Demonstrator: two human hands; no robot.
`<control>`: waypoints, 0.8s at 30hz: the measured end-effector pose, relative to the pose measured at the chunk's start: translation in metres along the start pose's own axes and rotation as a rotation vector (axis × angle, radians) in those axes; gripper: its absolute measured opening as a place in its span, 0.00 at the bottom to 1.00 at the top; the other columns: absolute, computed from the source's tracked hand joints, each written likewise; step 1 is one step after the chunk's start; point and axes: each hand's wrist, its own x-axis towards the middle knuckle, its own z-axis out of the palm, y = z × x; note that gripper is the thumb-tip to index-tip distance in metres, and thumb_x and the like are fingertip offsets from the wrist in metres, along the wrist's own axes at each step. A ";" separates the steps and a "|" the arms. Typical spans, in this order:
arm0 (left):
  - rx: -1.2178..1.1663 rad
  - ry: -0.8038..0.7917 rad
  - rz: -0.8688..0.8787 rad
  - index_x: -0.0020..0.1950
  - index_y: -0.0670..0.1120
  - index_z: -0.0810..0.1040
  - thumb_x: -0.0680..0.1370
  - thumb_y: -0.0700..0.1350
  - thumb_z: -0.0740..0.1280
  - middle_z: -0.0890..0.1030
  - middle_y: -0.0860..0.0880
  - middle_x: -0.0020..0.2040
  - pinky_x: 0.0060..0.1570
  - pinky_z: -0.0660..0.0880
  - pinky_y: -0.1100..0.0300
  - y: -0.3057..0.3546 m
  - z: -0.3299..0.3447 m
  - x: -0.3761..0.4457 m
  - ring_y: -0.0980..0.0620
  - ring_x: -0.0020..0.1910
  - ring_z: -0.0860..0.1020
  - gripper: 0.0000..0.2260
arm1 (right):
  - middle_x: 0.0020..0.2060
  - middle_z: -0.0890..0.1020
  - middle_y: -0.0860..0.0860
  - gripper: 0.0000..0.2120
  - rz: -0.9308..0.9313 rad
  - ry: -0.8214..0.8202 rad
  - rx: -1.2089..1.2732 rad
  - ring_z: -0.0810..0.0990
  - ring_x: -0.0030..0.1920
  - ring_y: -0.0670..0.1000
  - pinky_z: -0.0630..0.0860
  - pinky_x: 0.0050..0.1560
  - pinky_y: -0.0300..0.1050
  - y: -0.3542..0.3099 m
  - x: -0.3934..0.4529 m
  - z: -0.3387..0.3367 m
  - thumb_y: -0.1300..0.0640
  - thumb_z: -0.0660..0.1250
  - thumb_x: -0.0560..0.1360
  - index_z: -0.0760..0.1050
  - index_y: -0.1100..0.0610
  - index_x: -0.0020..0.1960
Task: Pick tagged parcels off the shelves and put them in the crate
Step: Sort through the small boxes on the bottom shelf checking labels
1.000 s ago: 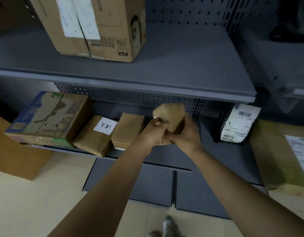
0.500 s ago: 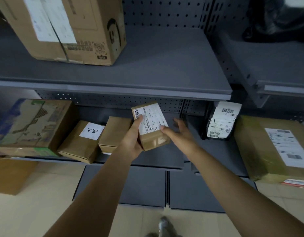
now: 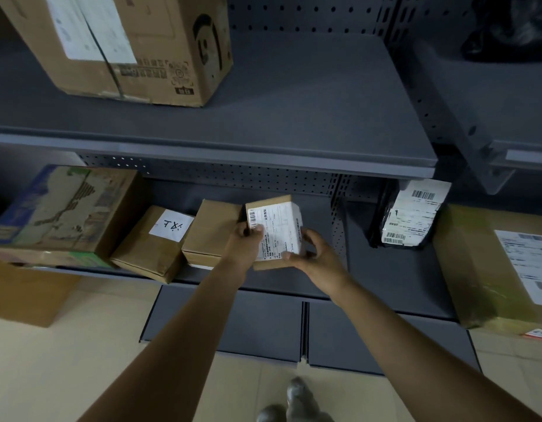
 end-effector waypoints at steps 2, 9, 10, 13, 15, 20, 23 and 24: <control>-0.052 0.004 -0.041 0.58 0.48 0.72 0.82 0.42 0.61 0.79 0.43 0.63 0.61 0.76 0.42 -0.002 0.000 0.004 0.42 0.61 0.78 0.06 | 0.65 0.74 0.43 0.34 -0.083 0.045 -0.055 0.73 0.61 0.43 0.70 0.49 0.22 0.004 -0.002 0.002 0.61 0.74 0.72 0.65 0.49 0.74; -0.458 0.039 -0.262 0.61 0.43 0.74 0.85 0.51 0.54 0.78 0.43 0.55 0.45 0.75 0.48 -0.009 0.001 0.014 0.42 0.56 0.77 0.15 | 0.66 0.73 0.45 0.34 -0.205 0.178 0.052 0.79 0.52 0.42 0.76 0.50 0.31 -0.006 0.010 0.008 0.62 0.72 0.73 0.64 0.45 0.74; -0.445 0.051 -0.266 0.59 0.43 0.75 0.85 0.51 0.54 0.78 0.44 0.54 0.45 0.75 0.50 -0.011 0.004 0.017 0.42 0.55 0.77 0.15 | 0.67 0.72 0.46 0.35 -0.151 0.176 0.058 0.79 0.53 0.44 0.77 0.53 0.35 -0.005 0.015 0.007 0.61 0.73 0.73 0.62 0.48 0.76; -0.367 0.071 -0.263 0.50 0.43 0.76 0.85 0.50 0.54 0.80 0.46 0.50 0.55 0.76 0.48 -0.012 0.014 0.021 0.46 0.49 0.78 0.16 | 0.63 0.76 0.48 0.35 -0.033 0.116 0.045 0.79 0.59 0.49 0.79 0.59 0.51 -0.002 0.023 0.001 0.50 0.76 0.65 0.70 0.46 0.70; -0.323 0.059 -0.237 0.56 0.44 0.75 0.85 0.50 0.53 0.80 0.46 0.53 0.61 0.75 0.46 -0.012 0.017 0.021 0.45 0.54 0.78 0.14 | 0.61 0.77 0.50 0.32 -0.019 0.096 -0.036 0.79 0.59 0.50 0.79 0.59 0.54 0.001 0.026 -0.004 0.48 0.77 0.63 0.73 0.47 0.65; -0.045 0.122 0.019 0.62 0.44 0.75 0.83 0.47 0.58 0.81 0.49 0.53 0.55 0.78 0.53 -0.009 0.016 0.022 0.47 0.53 0.79 0.12 | 0.63 0.75 0.48 0.40 -0.037 0.062 -0.088 0.81 0.56 0.50 0.82 0.53 0.49 0.009 0.032 -0.010 0.40 0.76 0.59 0.67 0.43 0.68; 0.141 0.068 0.221 0.61 0.40 0.73 0.78 0.43 0.64 0.81 0.47 0.51 0.47 0.81 0.58 -0.009 0.012 0.017 0.47 0.50 0.82 0.13 | 0.61 0.67 0.44 0.45 -0.048 -0.010 -0.073 0.79 0.58 0.49 0.76 0.50 0.34 0.012 0.030 -0.010 0.55 0.79 0.68 0.58 0.46 0.77; 0.170 0.049 0.241 0.62 0.40 0.72 0.77 0.42 0.65 0.82 0.45 0.54 0.49 0.81 0.52 -0.009 0.012 0.013 0.44 0.53 0.82 0.15 | 0.61 0.66 0.43 0.46 -0.047 -0.022 -0.070 0.78 0.59 0.48 0.75 0.53 0.35 0.015 0.030 -0.010 0.58 0.77 0.69 0.55 0.47 0.78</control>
